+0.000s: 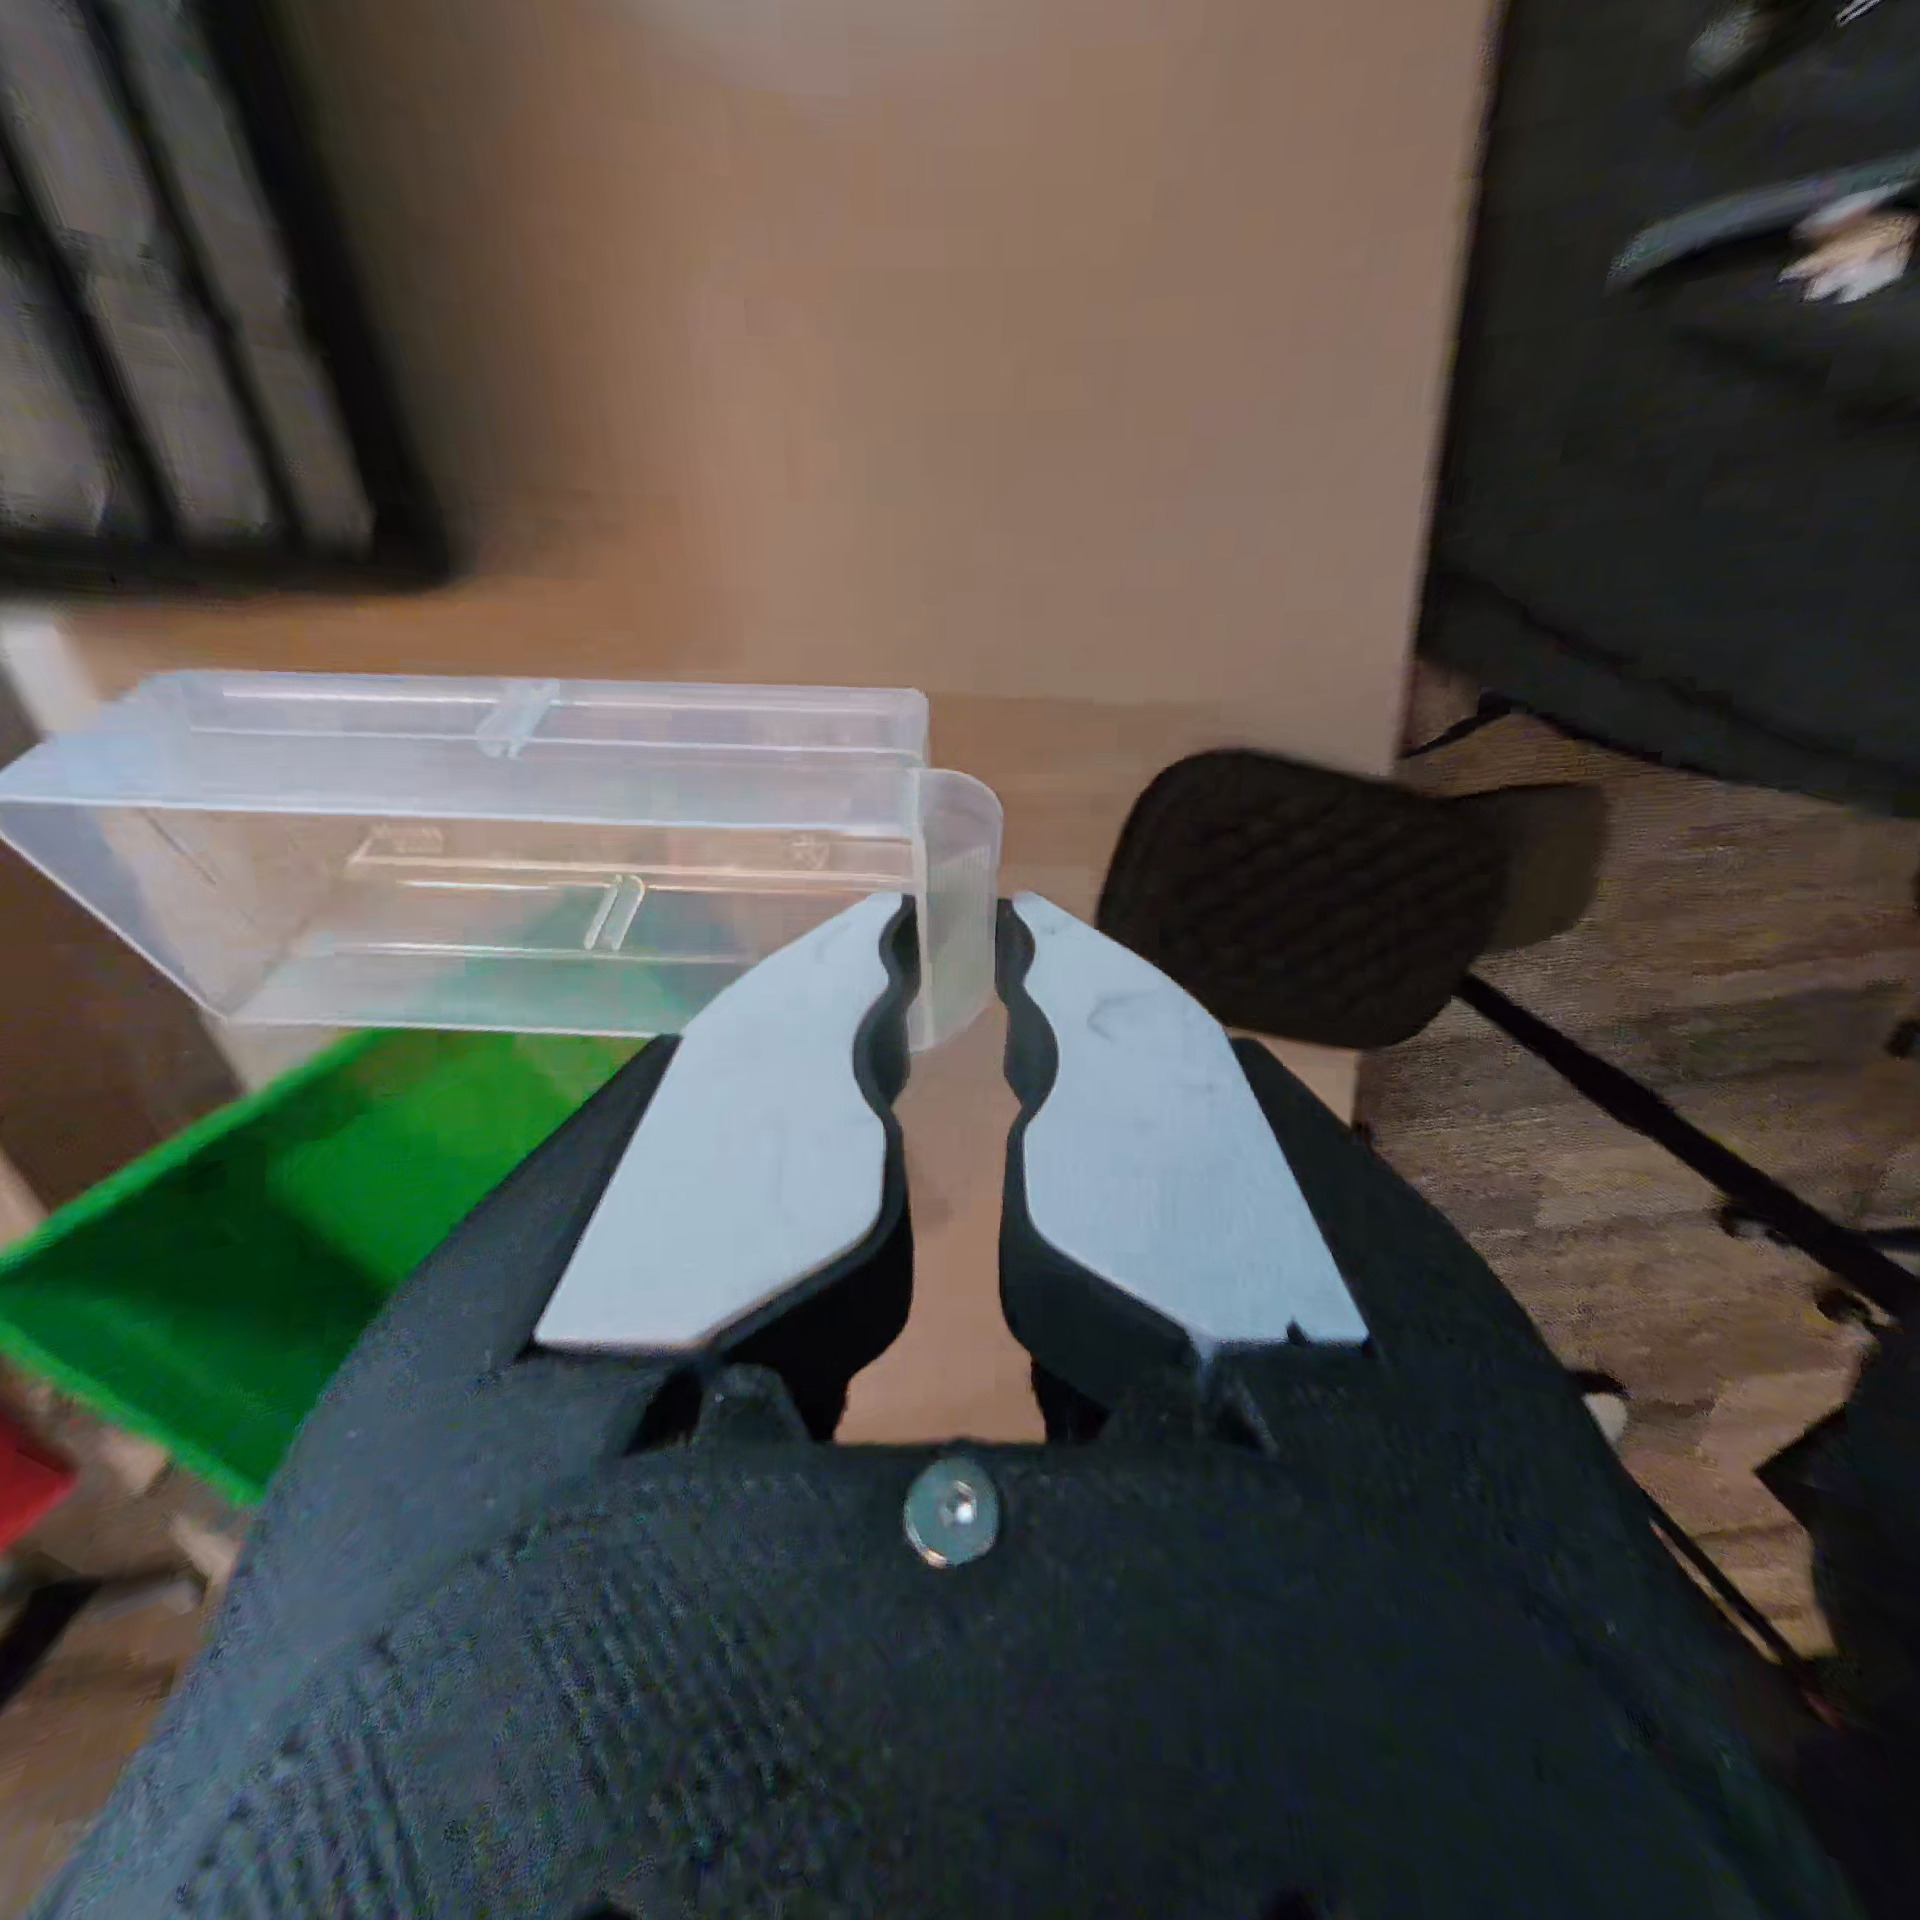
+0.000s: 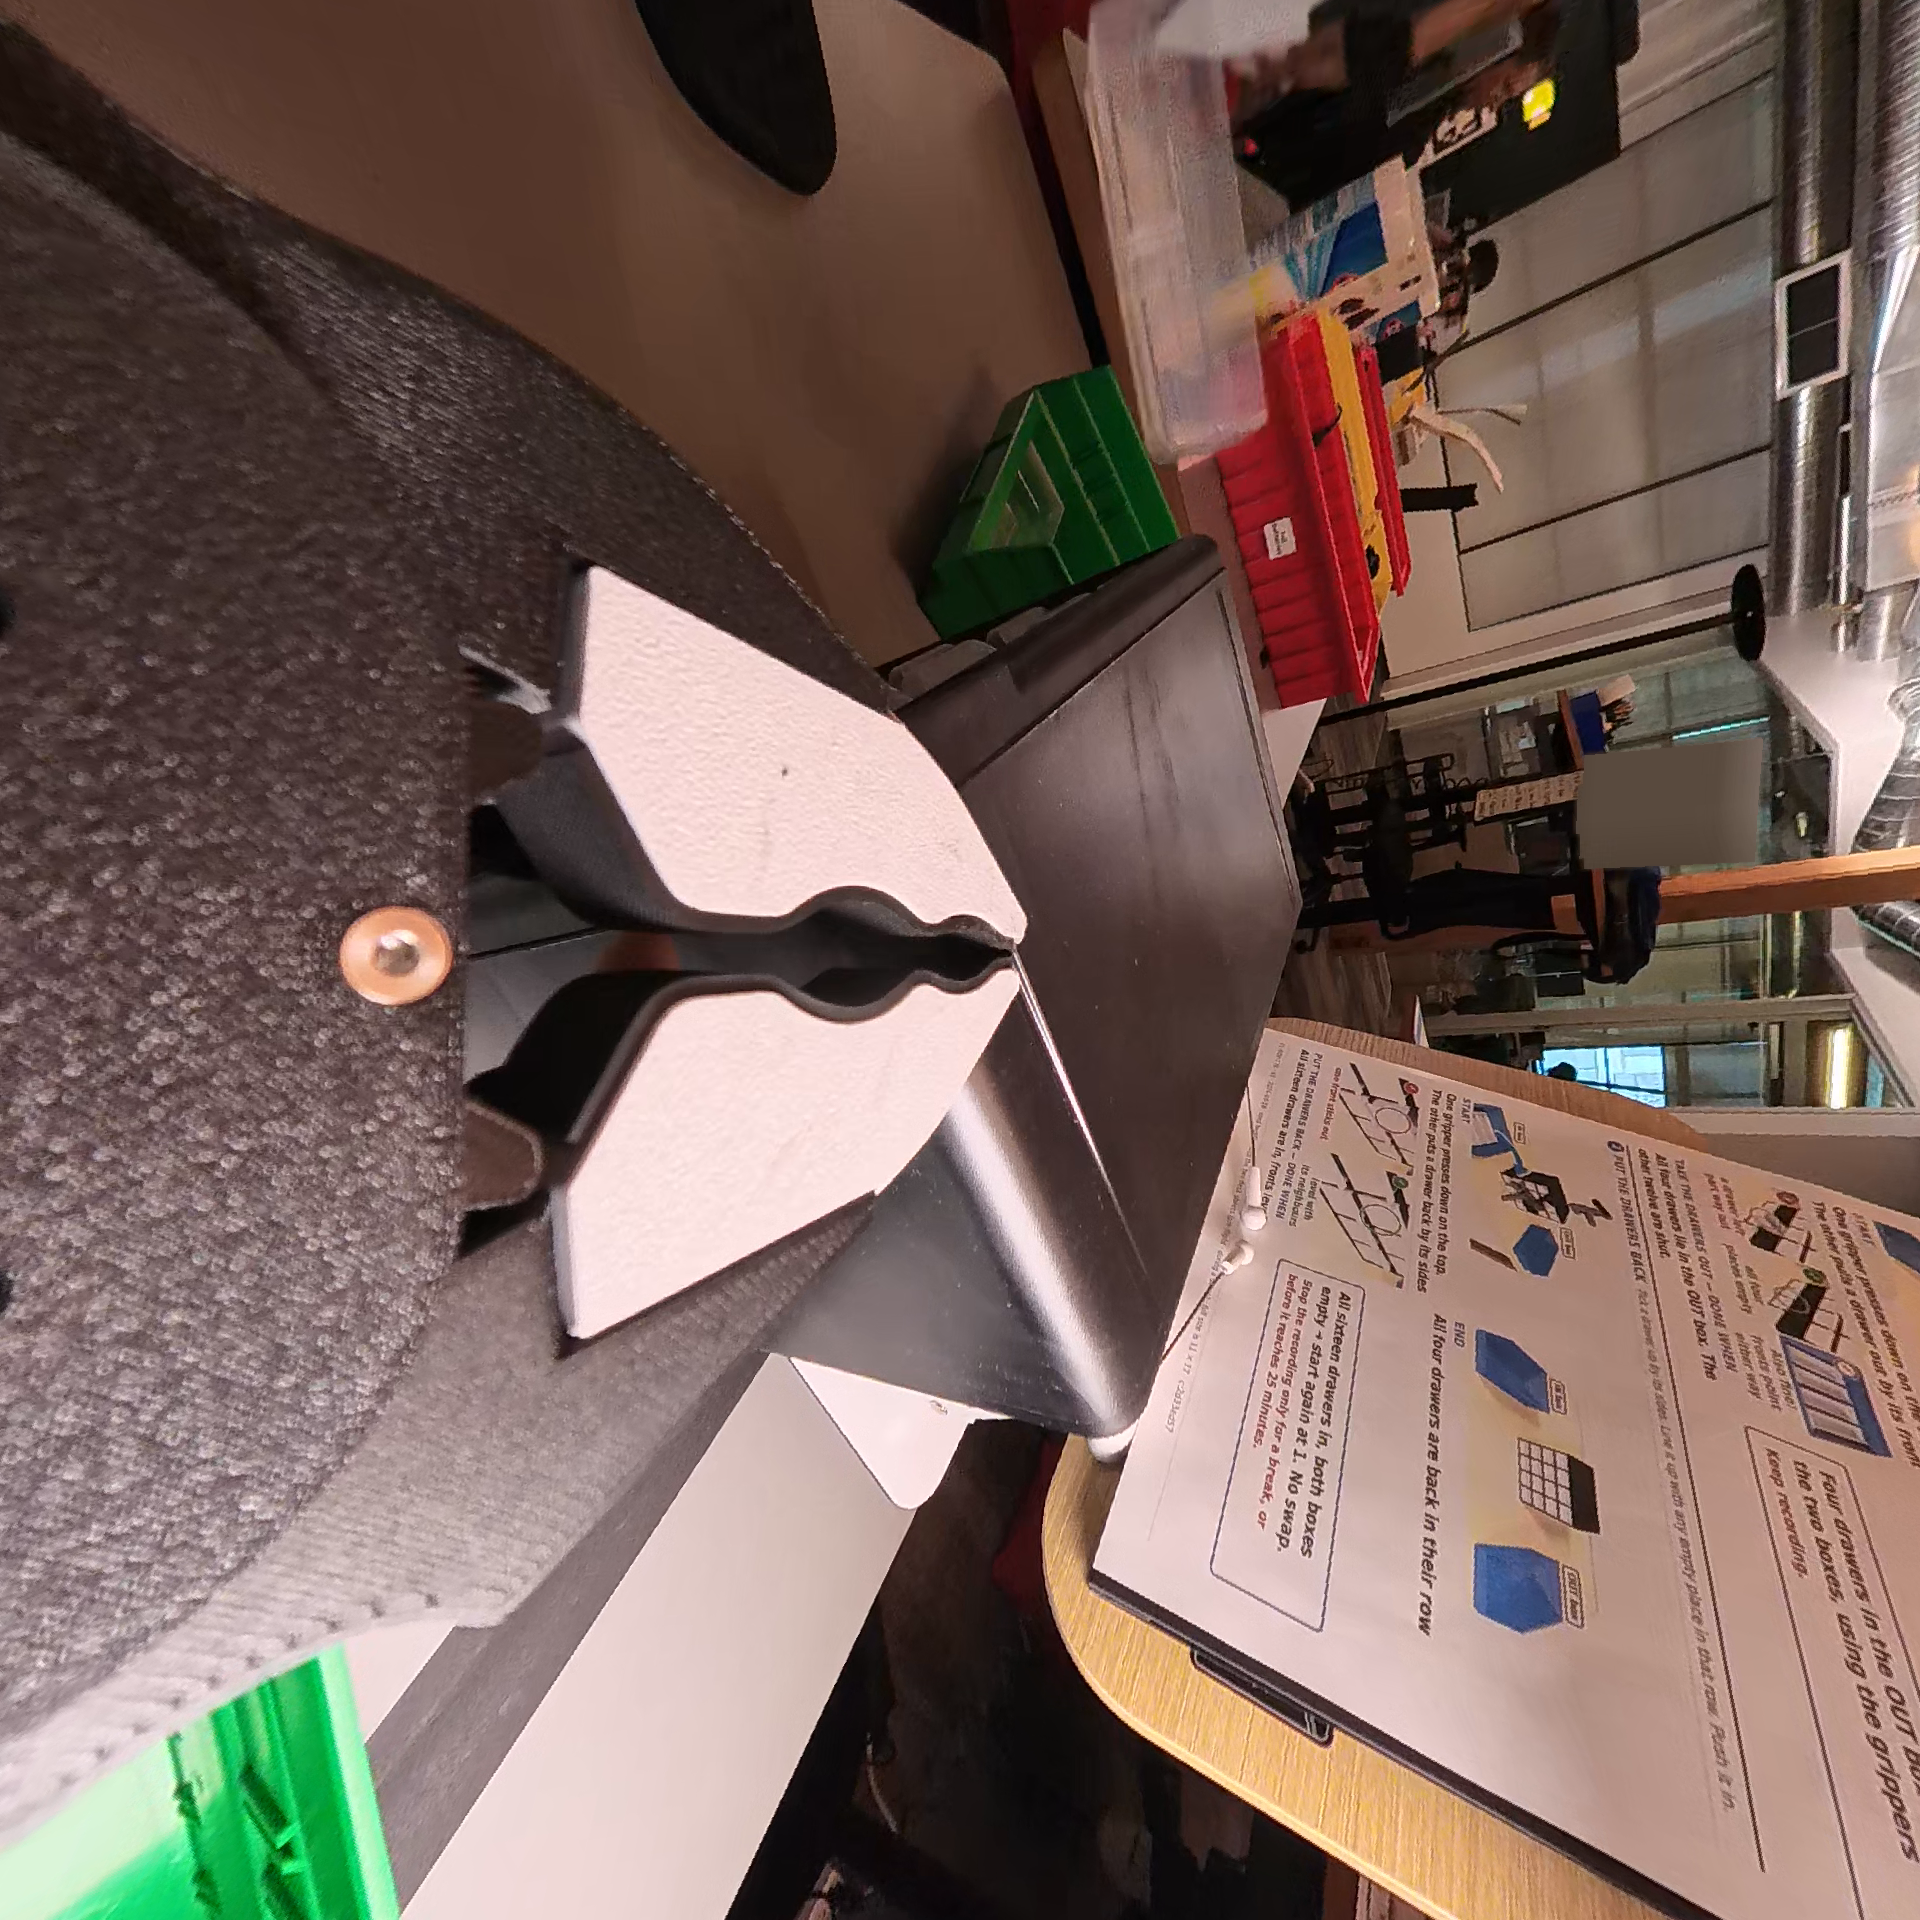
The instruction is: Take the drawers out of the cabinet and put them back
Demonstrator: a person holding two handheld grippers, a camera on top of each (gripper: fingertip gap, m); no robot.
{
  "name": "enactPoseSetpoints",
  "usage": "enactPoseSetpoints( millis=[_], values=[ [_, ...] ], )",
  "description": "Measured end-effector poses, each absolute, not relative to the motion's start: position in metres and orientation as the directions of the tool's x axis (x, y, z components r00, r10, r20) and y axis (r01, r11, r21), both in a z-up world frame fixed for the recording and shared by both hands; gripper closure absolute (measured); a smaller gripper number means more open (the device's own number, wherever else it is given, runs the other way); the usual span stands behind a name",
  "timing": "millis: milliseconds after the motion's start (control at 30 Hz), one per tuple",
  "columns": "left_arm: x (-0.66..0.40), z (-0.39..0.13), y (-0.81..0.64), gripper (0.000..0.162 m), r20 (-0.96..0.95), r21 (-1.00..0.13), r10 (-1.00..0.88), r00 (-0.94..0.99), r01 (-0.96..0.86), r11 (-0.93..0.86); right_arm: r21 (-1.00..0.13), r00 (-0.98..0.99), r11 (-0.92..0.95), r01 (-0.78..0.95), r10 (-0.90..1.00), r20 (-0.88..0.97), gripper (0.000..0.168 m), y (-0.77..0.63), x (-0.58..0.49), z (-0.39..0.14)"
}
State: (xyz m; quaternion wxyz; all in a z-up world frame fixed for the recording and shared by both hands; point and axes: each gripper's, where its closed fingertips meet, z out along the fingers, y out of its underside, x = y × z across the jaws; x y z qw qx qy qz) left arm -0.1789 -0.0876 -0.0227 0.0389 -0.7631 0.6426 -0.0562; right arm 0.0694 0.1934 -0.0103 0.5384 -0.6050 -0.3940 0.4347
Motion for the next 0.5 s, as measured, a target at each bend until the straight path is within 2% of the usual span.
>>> enactPoseSetpoints(
  millis=[167, 500],
  values=[
    [-0.101, -0.017, -0.093, 0.148, 0.183, -0.214, -0.982, 0.055, -0.972, -0.095, -0.995, 0.319, -0.103, 0.017, 0.943, -0.092, 0.168, 0.193, 0.070, -0.010],
    [-0.006, -0.028, -0.029, 0.148, 0.156, -0.135, -0.977, 0.144, -0.977, -0.166, -0.995, 0.326, -0.097, 0.022, 0.941, -0.084, 0.168, 0.193, 0.070, -0.011]
  ],
)
